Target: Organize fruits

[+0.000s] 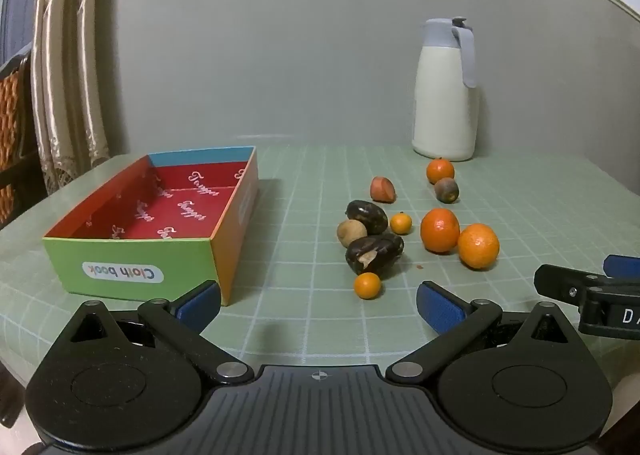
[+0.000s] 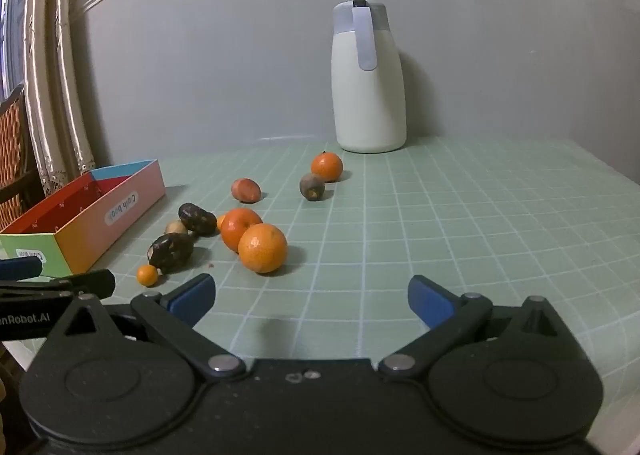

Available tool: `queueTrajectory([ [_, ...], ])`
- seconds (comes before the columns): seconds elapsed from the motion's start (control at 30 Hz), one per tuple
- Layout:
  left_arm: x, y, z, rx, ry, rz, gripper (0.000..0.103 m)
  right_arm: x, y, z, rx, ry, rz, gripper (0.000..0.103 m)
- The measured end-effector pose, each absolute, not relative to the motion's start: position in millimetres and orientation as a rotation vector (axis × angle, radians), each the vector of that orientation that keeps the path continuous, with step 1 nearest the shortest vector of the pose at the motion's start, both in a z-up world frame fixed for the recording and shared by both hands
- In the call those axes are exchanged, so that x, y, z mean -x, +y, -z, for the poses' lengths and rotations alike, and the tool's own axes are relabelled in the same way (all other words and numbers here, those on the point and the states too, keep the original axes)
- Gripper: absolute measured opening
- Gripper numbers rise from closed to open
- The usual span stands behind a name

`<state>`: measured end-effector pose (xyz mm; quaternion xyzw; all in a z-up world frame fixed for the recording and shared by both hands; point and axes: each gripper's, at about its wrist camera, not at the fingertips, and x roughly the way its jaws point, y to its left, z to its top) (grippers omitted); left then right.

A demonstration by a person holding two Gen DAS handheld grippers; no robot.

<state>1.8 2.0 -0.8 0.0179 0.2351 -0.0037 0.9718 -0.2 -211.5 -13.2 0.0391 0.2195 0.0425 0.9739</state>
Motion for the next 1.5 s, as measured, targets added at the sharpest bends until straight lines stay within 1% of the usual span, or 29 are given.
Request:
queueTrajectory([
  [1.5, -3.4, 1.8, 3.8, -0.036, 0.479, 0.003, 0.103, -0.8, -210.0, 13.8, -0.087, 0.452, -0.092, 0.103],
])
